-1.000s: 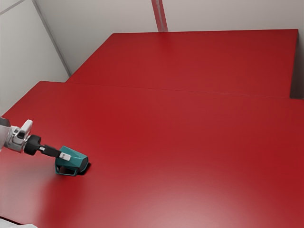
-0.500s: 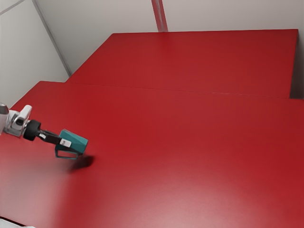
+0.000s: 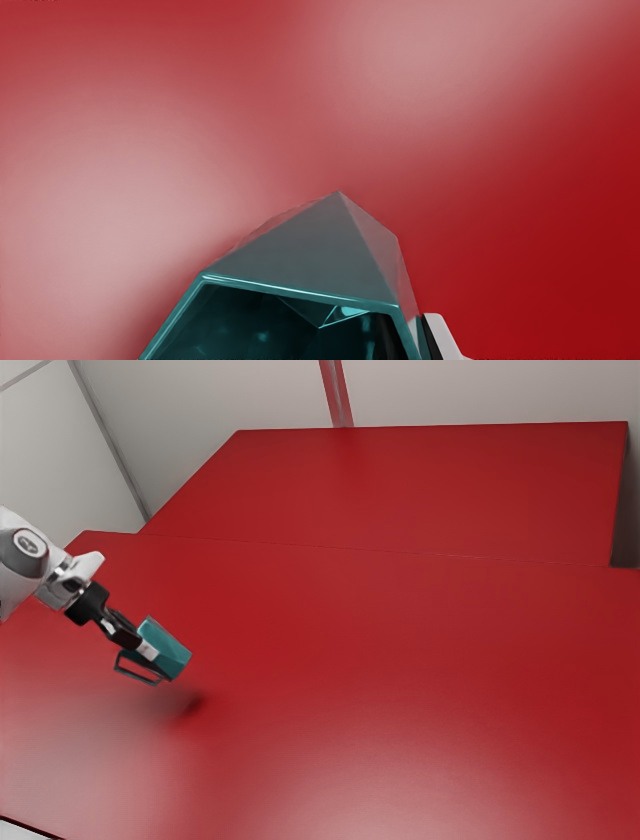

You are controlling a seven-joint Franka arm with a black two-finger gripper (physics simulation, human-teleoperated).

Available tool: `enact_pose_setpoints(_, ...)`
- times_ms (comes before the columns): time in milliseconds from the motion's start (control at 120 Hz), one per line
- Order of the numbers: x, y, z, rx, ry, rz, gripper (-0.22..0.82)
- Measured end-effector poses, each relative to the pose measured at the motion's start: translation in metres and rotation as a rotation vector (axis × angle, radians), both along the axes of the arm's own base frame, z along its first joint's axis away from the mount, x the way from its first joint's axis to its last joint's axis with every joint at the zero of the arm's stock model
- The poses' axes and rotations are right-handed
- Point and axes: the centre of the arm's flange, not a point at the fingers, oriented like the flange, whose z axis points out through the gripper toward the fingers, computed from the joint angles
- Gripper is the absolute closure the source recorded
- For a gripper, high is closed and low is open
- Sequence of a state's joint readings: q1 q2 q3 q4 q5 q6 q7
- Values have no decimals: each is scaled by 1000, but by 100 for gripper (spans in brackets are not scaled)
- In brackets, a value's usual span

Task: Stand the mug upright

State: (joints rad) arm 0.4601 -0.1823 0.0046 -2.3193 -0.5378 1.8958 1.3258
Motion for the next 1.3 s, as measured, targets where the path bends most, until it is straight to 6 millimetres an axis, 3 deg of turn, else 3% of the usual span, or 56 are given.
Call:
enact_pose_setpoints(325, 33, -61, 20, 241, 70, -47, 76)
enact_pose_setpoints(517, 44, -83, 27, 336, 88, -15, 77)
enact_pose_setpoints(817, 45, -121, 45, 459, 99, 59, 78)
enact_pose_setpoints(1300, 41, -182, 25, 547, 129, 206, 78)
